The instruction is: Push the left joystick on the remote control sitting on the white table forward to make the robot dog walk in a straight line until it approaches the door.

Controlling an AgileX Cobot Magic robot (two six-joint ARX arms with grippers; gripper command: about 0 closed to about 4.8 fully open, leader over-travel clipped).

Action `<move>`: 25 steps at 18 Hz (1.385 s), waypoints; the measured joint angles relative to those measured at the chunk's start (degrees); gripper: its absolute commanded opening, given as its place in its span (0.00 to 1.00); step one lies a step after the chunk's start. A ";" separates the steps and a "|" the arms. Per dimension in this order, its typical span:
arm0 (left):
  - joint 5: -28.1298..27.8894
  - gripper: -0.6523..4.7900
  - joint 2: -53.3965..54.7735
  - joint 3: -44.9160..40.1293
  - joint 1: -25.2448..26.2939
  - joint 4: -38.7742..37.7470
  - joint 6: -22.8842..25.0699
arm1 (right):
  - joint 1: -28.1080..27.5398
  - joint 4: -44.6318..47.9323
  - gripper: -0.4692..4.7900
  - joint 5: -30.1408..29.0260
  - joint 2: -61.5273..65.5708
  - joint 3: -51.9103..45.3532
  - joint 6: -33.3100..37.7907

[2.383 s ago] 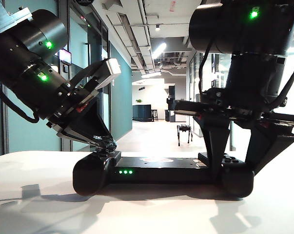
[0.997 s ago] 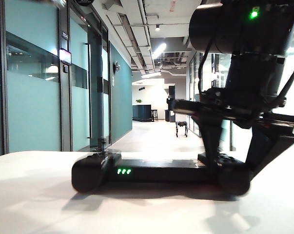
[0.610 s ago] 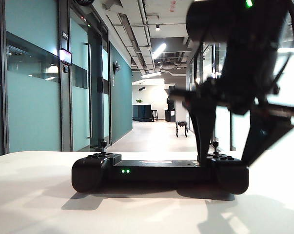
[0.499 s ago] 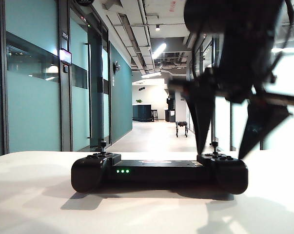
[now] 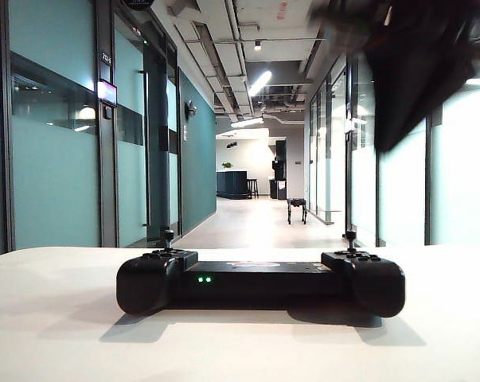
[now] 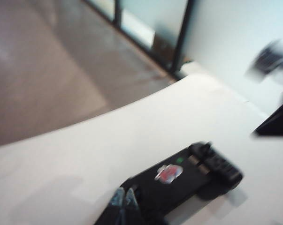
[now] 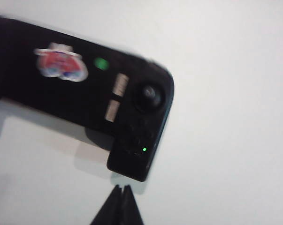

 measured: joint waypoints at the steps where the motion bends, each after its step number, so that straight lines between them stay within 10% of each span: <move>1: -1.31 0.11 -1.38 -0.57 0.00 -0.70 0.02 | 0.04 0.00 0.08 1.09 -2.23 0.07 -2.29; 13: -5.16 0.11 -16.28 -14.69 -0.02 3.08 0.24 | 0.04 33.14 0.08 4.33 -31.17 -27.54 -14.67; 25: -1.46 0.11 -21.68 -28.74 -0.02 24.50 0.24 | 0.02 35.19 0.08 5.79 -32.94 -29.35 -14.73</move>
